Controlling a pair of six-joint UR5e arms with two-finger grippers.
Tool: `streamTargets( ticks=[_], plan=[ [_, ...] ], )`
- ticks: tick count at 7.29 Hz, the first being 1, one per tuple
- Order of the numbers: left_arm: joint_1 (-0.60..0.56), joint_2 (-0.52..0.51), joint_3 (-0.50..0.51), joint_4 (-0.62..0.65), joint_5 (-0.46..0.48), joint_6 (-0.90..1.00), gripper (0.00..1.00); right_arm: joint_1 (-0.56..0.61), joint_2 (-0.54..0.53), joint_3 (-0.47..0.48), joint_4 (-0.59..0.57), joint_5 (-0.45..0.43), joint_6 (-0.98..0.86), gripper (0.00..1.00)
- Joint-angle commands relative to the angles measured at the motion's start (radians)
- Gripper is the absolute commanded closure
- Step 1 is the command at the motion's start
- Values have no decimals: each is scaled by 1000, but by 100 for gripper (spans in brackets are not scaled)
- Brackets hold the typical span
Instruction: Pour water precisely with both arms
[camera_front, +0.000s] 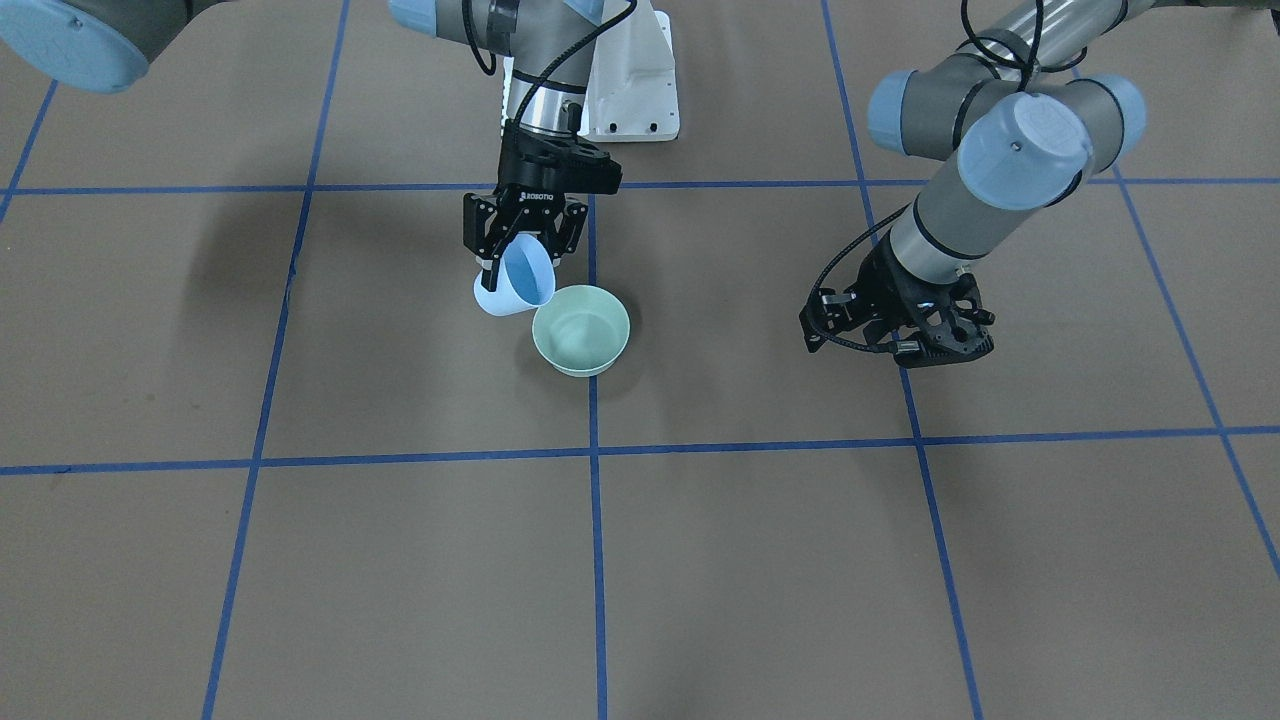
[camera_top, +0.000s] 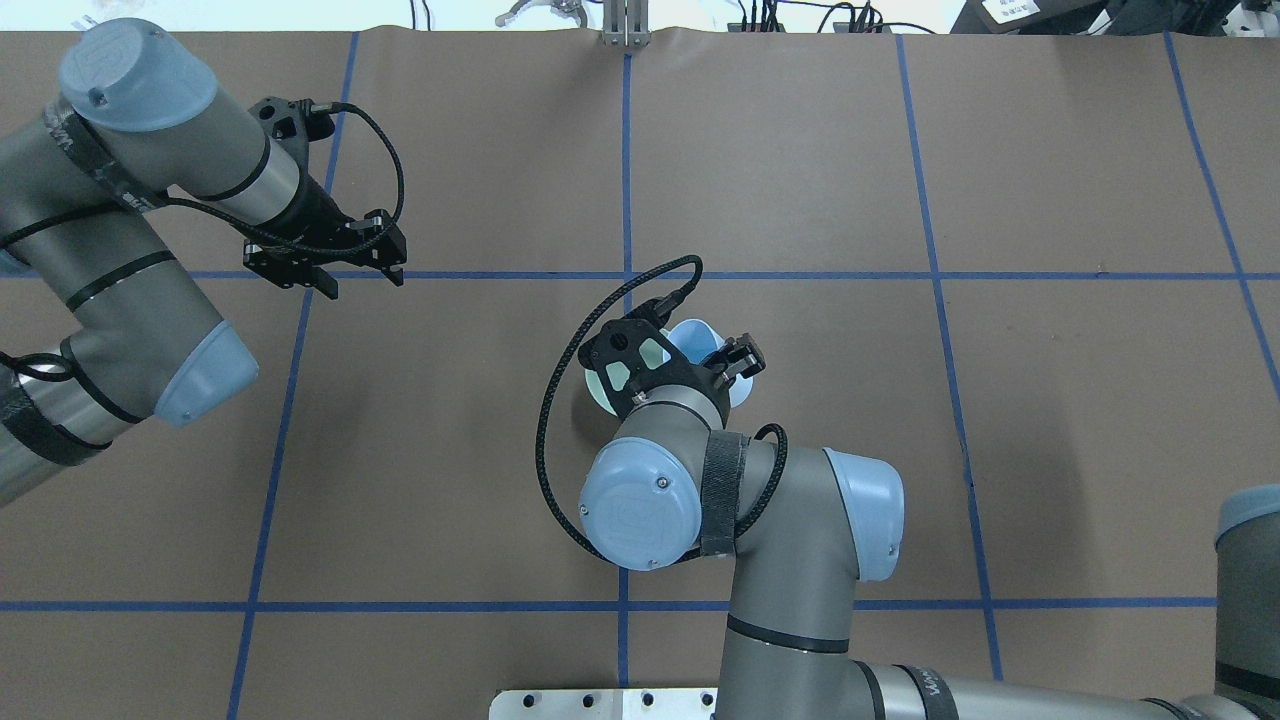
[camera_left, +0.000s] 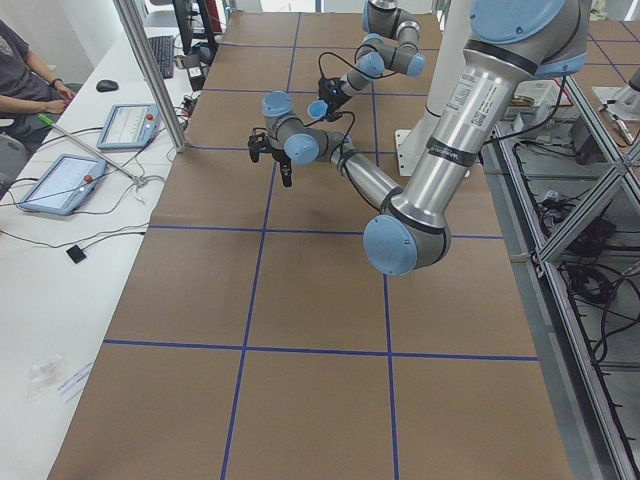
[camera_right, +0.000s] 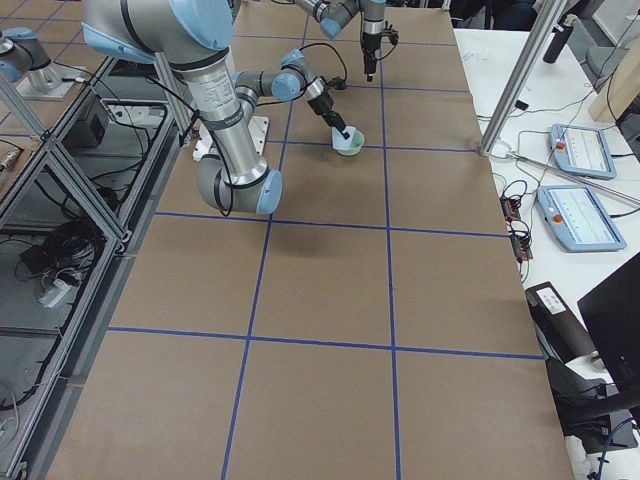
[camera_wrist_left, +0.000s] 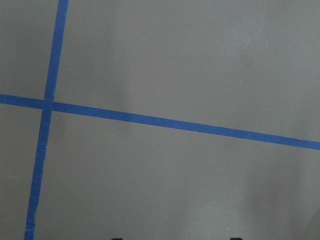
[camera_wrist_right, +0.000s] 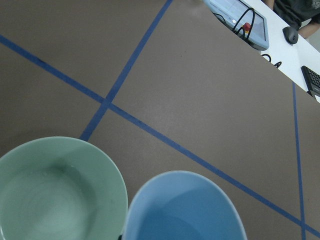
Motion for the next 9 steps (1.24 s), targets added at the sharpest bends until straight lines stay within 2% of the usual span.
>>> streamTargets(
  ticks=[1,6,9],
  plan=[
    [0,0,1,0,1,0,23,-1,3,2,-26,46,-130,71],
    [3,15,0,-8,1,0,22,41,86,-6,-275,119,-357,72],
    [3,32,0,-9,1,3,22,42,131,-67,-277,121,-399,72]
  ],
)
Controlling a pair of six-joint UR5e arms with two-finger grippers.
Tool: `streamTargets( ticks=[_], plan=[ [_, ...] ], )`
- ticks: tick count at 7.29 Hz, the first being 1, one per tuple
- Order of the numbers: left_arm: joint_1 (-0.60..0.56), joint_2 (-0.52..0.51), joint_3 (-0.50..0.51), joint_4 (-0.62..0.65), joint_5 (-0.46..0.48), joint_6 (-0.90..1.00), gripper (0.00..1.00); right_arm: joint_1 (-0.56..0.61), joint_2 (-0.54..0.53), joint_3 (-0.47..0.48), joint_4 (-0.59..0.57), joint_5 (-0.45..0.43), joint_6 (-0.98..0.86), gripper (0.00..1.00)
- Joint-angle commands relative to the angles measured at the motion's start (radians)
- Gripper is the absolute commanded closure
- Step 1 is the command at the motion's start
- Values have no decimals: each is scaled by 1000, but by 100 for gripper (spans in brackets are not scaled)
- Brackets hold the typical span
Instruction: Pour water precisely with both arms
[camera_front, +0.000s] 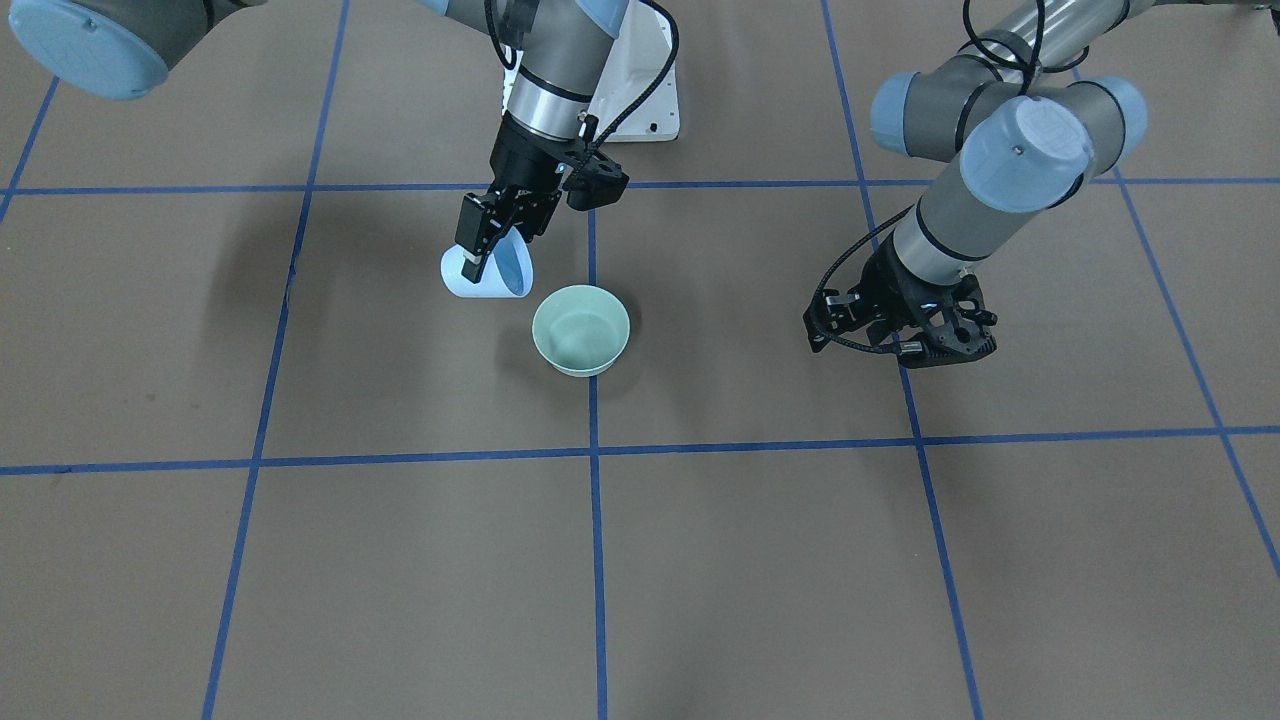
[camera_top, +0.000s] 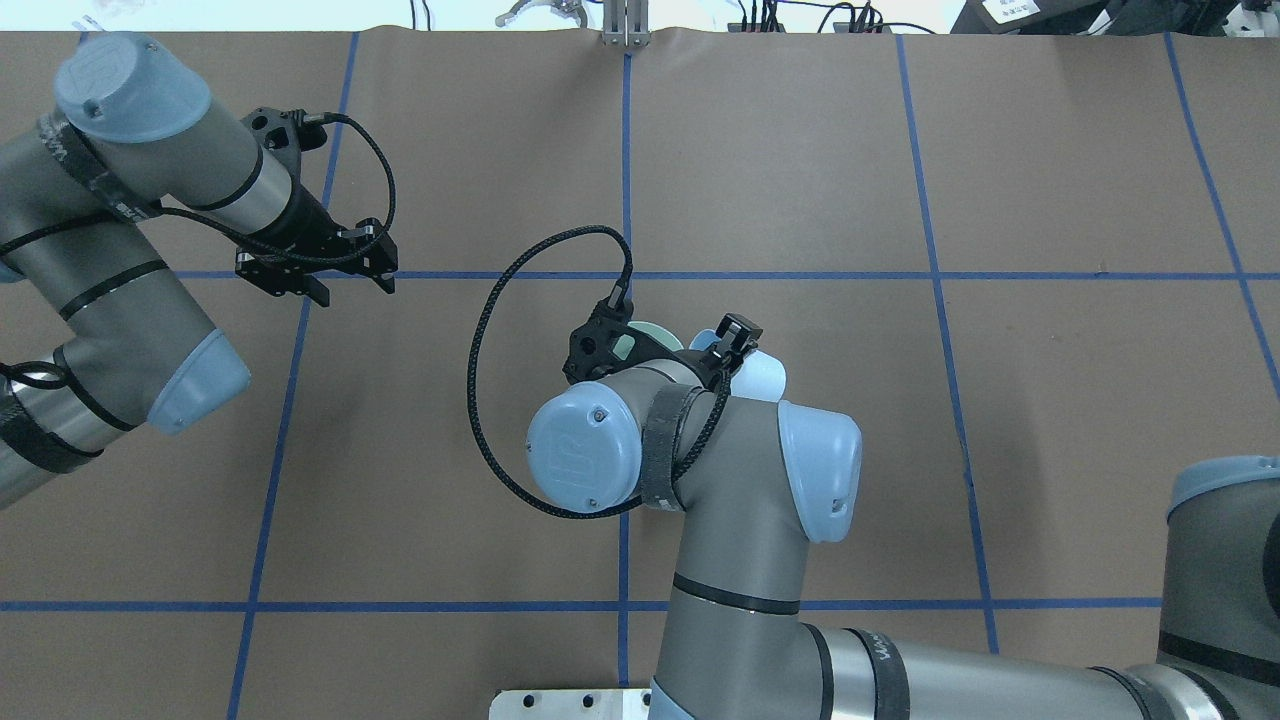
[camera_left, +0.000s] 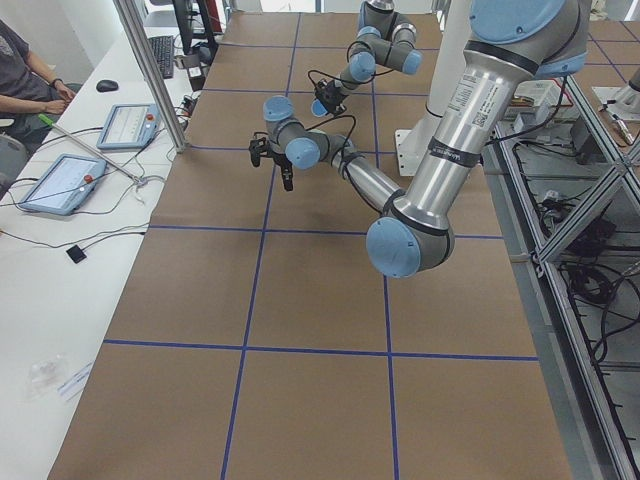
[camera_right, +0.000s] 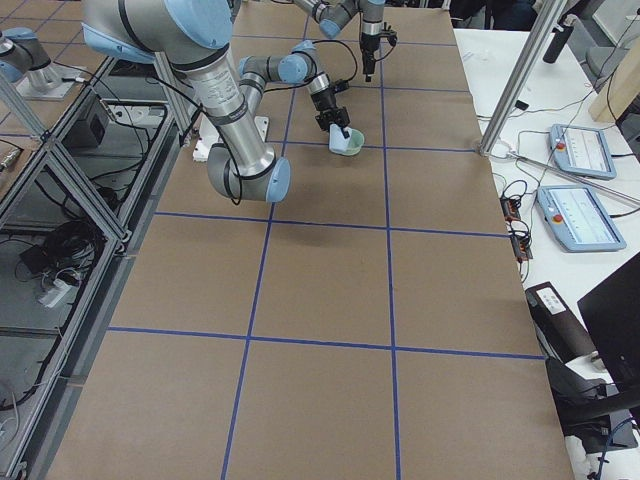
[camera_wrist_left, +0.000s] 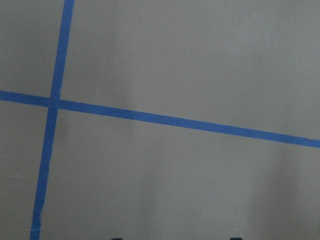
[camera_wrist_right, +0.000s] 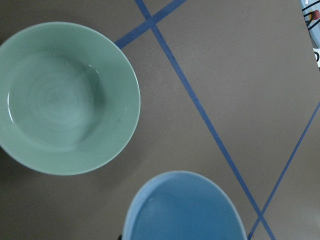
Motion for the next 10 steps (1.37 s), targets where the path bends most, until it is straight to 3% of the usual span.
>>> streamTargets(
  ticks=[1,7,10],
  plan=[
    [0,8,0,-1,0,0,22,1,30,-41,-2,-1,-17,74],
    [2,12,-2,-1,-2,-1,21,15,147,-204,-45,-4,-100,76],
    [2,12,3,-1,-2,-1,21,13,150,-204,-108,-8,-101,76]
  ],
)
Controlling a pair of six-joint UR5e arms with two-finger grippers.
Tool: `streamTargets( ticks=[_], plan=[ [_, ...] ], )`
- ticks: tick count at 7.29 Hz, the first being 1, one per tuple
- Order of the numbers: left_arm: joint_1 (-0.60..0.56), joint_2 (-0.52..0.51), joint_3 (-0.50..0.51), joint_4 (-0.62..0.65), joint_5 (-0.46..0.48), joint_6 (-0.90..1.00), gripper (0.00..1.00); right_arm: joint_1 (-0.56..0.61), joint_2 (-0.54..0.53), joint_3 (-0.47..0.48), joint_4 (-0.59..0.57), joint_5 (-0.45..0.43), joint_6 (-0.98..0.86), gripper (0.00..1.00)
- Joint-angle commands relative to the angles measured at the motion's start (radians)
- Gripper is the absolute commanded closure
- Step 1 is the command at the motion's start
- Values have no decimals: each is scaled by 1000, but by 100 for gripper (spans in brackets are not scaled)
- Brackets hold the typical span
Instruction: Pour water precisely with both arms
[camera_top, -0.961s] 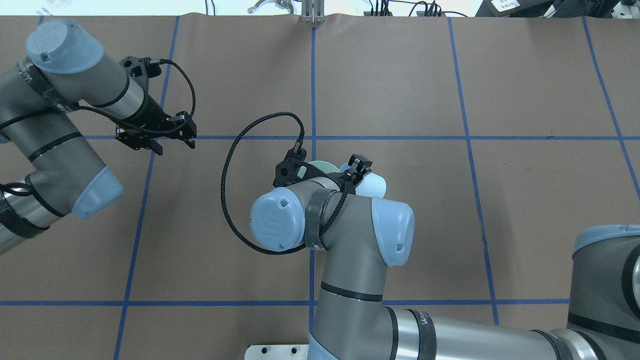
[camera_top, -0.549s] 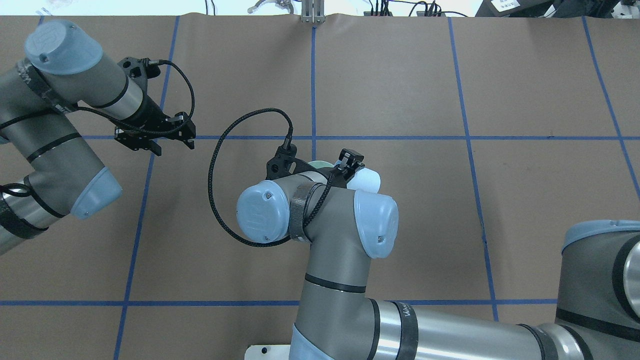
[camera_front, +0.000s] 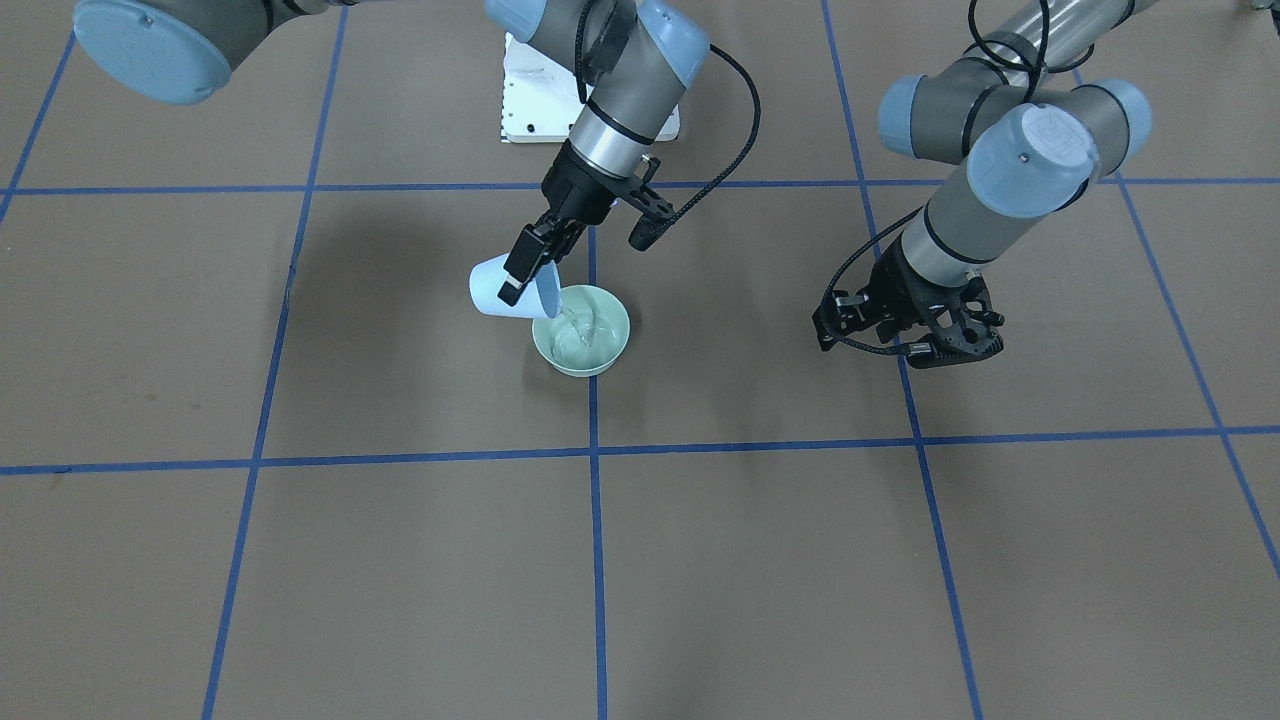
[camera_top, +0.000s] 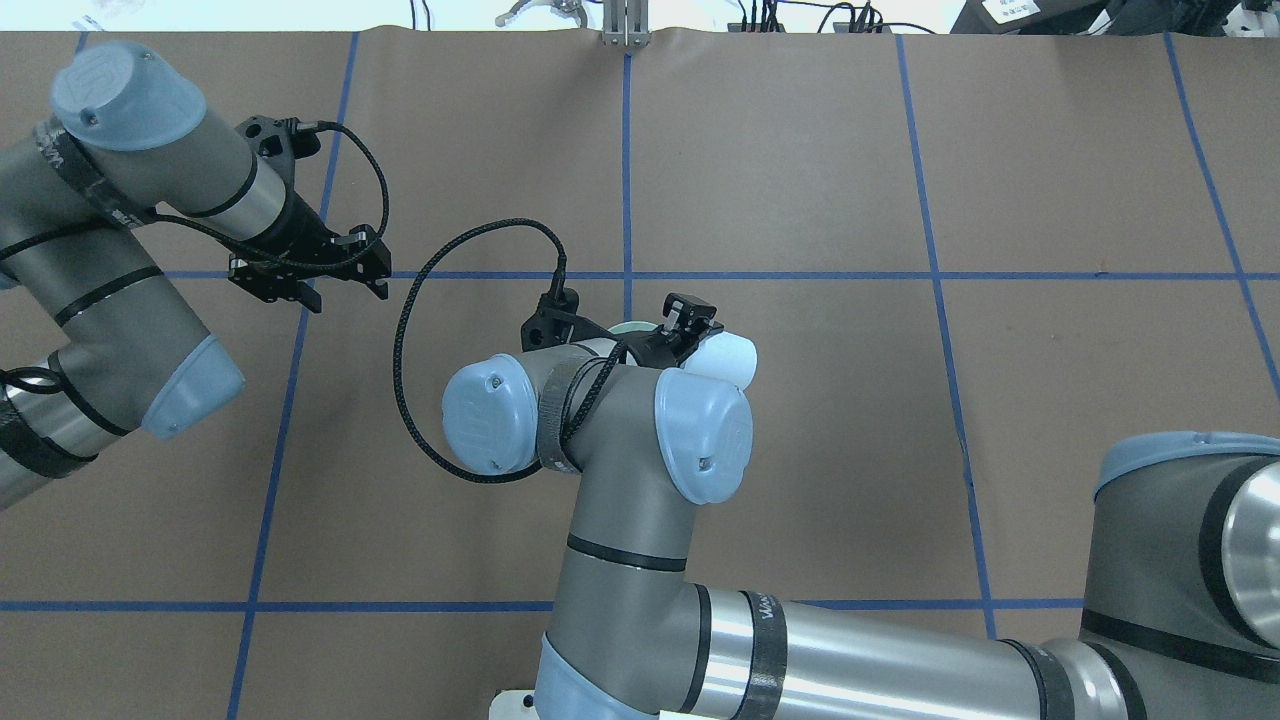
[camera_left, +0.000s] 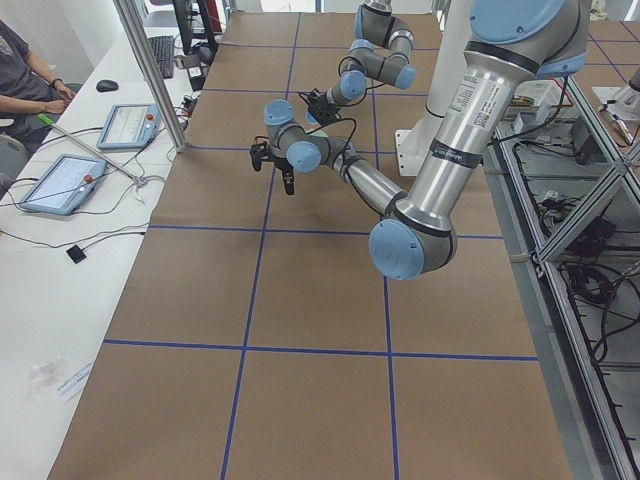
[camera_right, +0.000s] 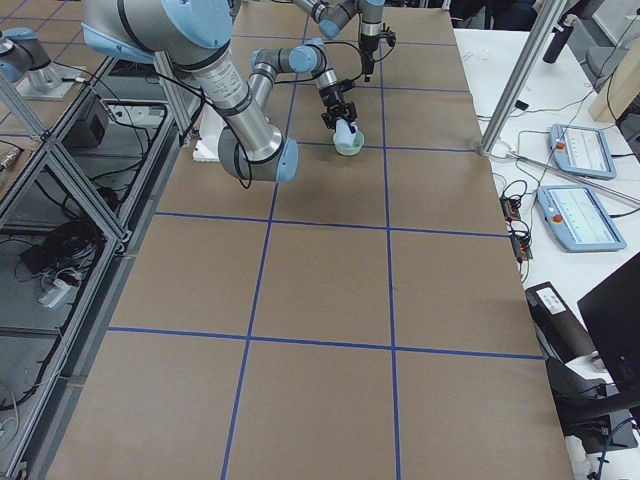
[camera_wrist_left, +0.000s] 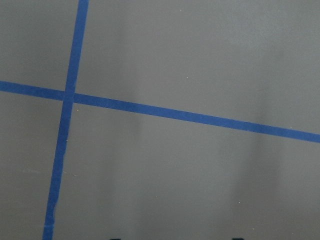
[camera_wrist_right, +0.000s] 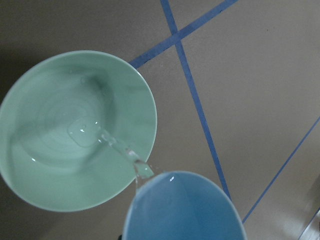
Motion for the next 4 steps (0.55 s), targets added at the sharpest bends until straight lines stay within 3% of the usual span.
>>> streamTargets(
  ticks=[1,4],
  plan=[
    [2,0,1,0,0,0,20,-1,3,-3,-33,-4,-4,77],
    [3,14,3,0,0,0,19,-2,26,-5,-75,-5,-18,77]
  ],
)
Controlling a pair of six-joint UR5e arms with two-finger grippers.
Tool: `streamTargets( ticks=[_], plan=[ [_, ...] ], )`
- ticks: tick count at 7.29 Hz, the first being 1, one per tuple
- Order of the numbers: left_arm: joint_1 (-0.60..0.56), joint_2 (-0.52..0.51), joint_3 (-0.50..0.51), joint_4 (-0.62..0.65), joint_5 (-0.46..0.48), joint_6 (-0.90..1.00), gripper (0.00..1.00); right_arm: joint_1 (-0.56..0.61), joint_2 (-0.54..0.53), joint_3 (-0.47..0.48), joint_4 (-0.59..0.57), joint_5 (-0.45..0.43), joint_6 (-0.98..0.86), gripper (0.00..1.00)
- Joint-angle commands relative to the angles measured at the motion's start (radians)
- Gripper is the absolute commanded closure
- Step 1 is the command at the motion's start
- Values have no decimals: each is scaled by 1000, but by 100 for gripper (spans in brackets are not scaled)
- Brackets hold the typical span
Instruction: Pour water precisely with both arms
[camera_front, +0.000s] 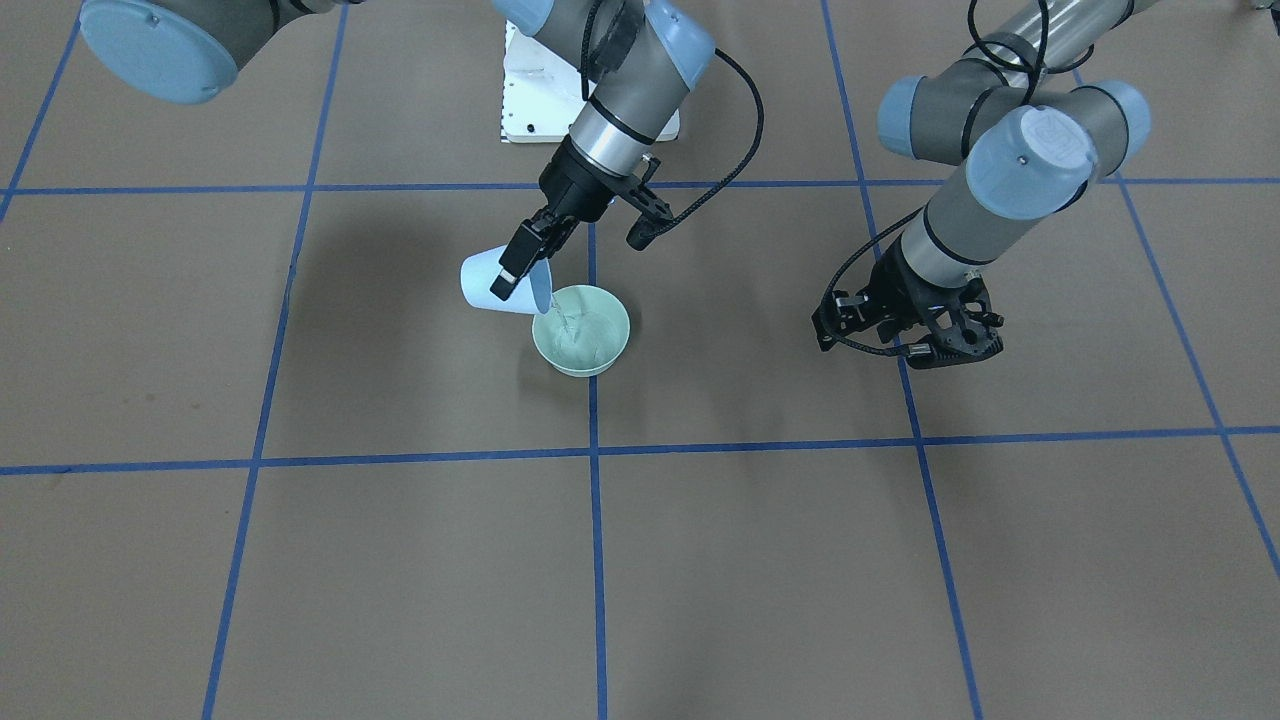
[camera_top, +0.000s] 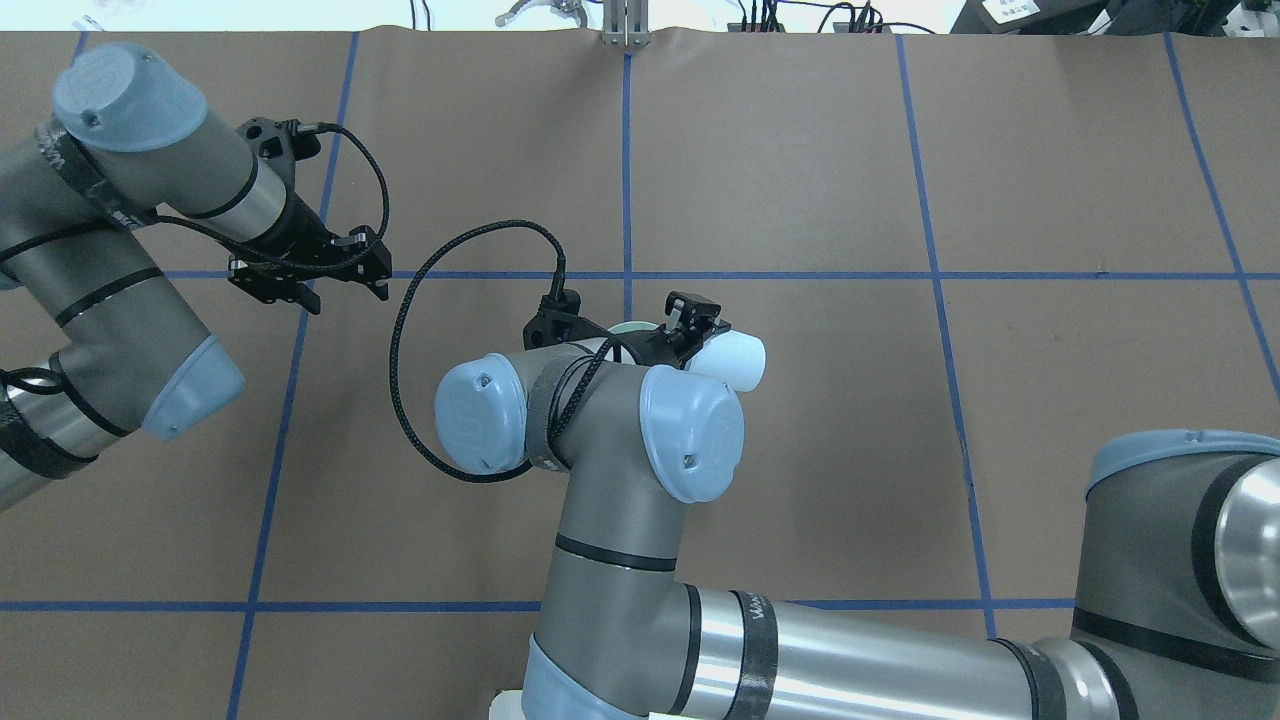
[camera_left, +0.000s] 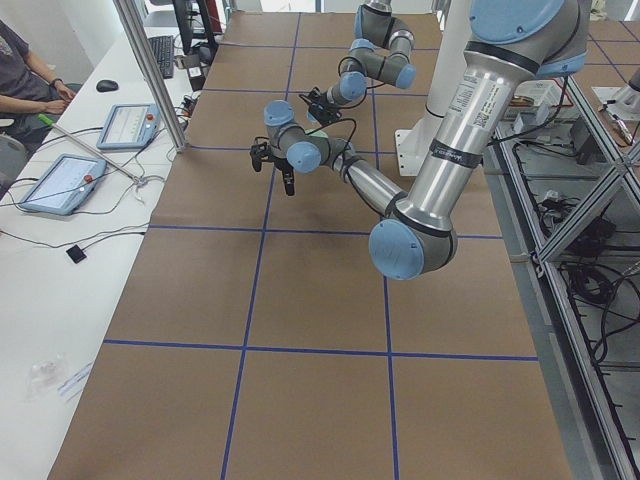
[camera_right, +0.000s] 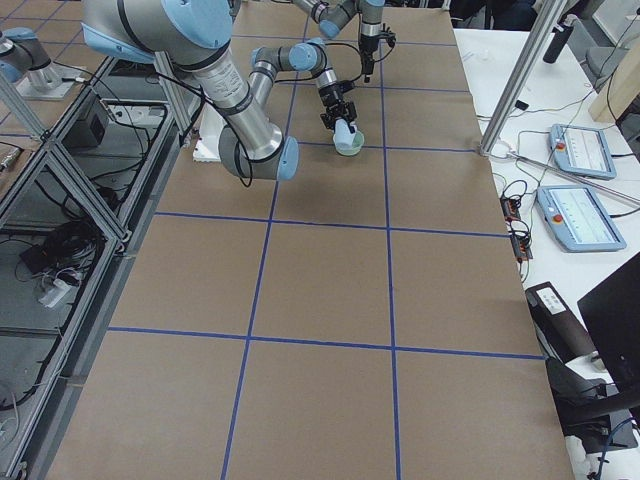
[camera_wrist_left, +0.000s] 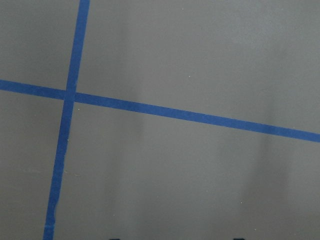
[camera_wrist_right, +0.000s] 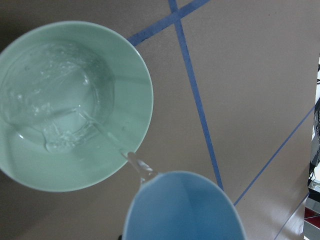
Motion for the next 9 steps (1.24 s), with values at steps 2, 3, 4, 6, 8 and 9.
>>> streamTargets(
  ticks=[2,3,4,6,8,9],
  plan=[
    [1,13,1,-1,0,0,19,-1,55,-48,-46,-20,-28,77],
    [1,13,1,-1,0,2,19,-1,59,-52,-48,-20,-29,77],
    [1,13,1,-1,0,2,19,-1,54,-53,-48,-20,-29,77],
    [1,11,0,-1,0,0,19,1,49,-37,-14,-18,26,76],
    [1,11,-7,-1,0,2,19,1,-22,39,113,-11,145,76],
    [1,11,-8,1,0,0,19,2,-96,156,145,6,205,76]
  ],
)
